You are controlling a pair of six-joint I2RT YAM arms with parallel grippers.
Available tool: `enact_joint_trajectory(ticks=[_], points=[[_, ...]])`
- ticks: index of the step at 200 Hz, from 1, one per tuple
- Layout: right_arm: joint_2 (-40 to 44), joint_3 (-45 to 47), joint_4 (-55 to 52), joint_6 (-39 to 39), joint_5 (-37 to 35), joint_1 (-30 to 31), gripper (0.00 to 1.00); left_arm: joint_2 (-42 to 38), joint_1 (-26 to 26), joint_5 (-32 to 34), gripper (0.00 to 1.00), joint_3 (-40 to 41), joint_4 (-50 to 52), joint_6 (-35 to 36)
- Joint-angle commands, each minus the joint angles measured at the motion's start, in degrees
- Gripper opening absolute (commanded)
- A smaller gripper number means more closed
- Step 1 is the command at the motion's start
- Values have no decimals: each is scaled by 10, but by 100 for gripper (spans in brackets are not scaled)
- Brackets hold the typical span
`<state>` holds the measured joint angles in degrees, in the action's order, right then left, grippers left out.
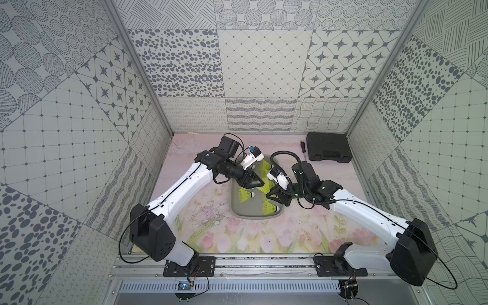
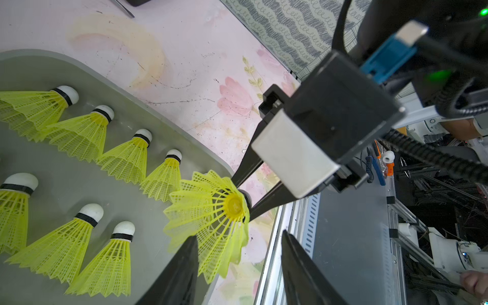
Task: Put the shuttlecocks into the storage box
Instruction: Place the shuttlecock in the storage box.
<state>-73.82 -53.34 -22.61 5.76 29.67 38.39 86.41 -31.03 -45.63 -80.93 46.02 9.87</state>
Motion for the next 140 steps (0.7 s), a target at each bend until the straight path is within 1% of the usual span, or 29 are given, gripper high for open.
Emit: enact_joint_trajectory(ticks=[1, 82, 114, 125, 140], points=[[-7, -18, 3, 13, 14, 5, 23, 11, -4, -38, 49, -13, 46, 39], [-10, -20, 0, 15, 8, 7, 24, 29, -7, -55, 34, -17, 47, 31], [-12, -21, -1, 14, 3, 7, 25, 34, -9, -61, 24, -14, 41, 22], [-12, -21, -1, 14, 2, 7, 26, 35, -9, -63, 21, -12, 38, 17], [-11, -21, 1, 13, -3, 8, 28, 37, -10, -62, 8, -11, 31, 8]])
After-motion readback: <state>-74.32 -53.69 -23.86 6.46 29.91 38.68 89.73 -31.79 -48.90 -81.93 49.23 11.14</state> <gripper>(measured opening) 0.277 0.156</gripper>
